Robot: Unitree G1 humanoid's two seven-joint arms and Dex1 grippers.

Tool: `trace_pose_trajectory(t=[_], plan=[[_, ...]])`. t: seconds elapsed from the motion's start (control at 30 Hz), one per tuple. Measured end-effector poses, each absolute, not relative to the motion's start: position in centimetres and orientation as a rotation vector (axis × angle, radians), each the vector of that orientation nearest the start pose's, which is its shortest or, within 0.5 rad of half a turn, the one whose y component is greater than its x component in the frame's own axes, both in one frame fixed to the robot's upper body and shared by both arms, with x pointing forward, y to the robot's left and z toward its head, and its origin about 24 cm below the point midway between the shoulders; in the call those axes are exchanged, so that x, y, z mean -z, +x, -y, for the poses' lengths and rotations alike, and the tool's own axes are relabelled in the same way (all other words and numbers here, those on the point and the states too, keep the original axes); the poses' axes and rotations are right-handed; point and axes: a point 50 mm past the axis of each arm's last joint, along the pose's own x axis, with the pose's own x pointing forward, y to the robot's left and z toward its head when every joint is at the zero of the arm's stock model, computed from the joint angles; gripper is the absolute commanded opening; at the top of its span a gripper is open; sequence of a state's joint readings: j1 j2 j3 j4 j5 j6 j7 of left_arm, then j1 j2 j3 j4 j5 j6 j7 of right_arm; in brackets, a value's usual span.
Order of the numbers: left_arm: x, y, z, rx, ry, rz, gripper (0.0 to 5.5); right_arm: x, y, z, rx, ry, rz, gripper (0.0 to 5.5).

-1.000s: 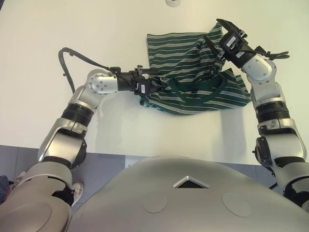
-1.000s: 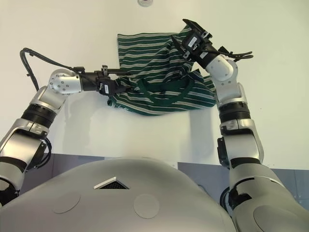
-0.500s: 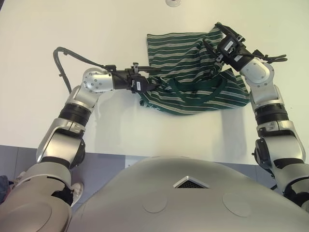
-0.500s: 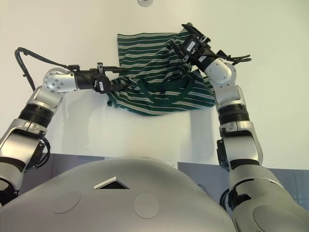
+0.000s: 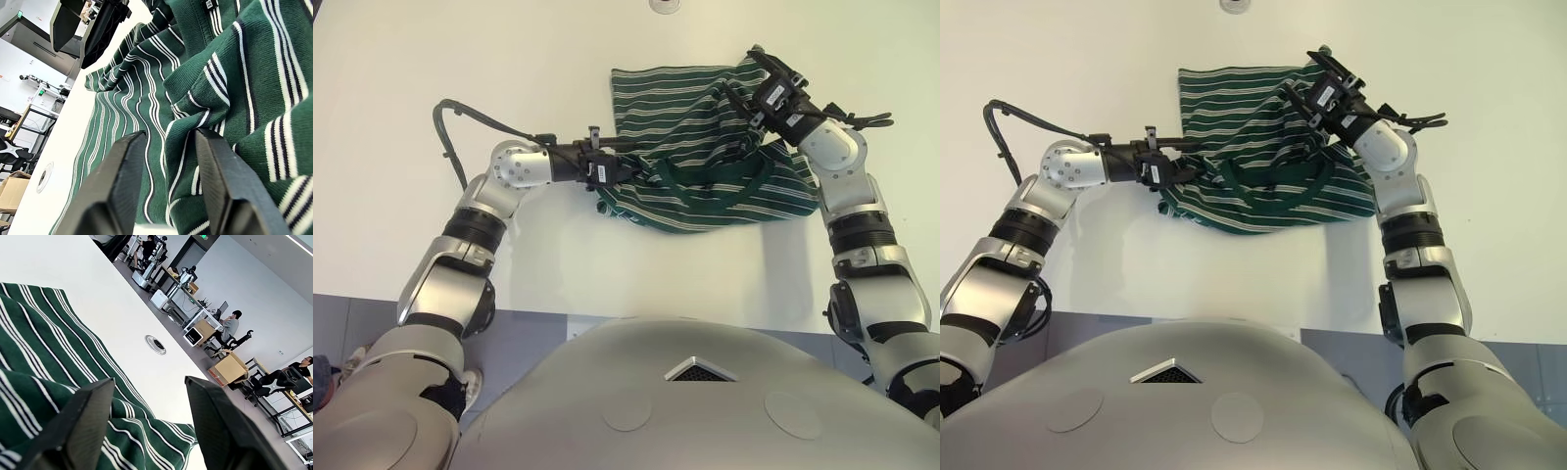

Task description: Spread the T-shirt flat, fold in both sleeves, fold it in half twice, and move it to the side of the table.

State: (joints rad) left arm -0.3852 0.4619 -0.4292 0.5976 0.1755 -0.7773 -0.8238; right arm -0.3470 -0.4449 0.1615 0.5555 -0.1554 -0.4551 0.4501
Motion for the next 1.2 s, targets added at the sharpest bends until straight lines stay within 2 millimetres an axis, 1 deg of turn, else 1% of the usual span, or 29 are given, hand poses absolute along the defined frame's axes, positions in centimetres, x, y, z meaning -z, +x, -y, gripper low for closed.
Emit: trace_pose_trajectory(t=[0.23,0.27,0.7,0.77,0.93,1.0,1.07,1.13,1.2], plan=[[-2.9,26.5,-12.5,1.352,0.808,0.189,0.11,-4.6,30.1,18.6,-0.642,-0.662,0.066,2.71],[-2.9,26.5,-12.5,1.351,0.807,0.187,0.01,-4.6,30.1,18.6,-0.642,-0.662,0.066,2.71],[-3.0,26.5,-12.6,1.377,0.805,0.184,0.01,-4.6,30.1,18.5,-0.642,-0.664,0.065,2.71],[-4.1,26.8,-12.8,1.344,0.794,0.234,0.01,-4.6,30.1,18.5,-0.642,-0.664,0.065,2.71],[-6.4,27.9,-14.9,1.242,0.794,0.280,0.01,-4.6,30.1,18.7,-0.639,-0.663,0.065,2.71],[-7.0,27.9,-15.0,1.248,0.812,0.306,0.01,-4.6,30.1,18.7,-0.640,-0.662,0.064,2.71],[-7.7,27.7,-15.0,1.244,0.828,0.338,0.01,-4.7,30.2,18.7,-0.640,-0.661,0.065,2.71],[-7.9,27.1,-15.2,1.249,0.840,0.353,0.01,-4.8,30.2,18.9,-0.637,-0.665,0.065,2.71],[-8.1,25.6,-15.4,1.268,0.837,0.381,0.01,-5.0,30.3,19.3,-0.625,-0.670,0.068,2.71]])
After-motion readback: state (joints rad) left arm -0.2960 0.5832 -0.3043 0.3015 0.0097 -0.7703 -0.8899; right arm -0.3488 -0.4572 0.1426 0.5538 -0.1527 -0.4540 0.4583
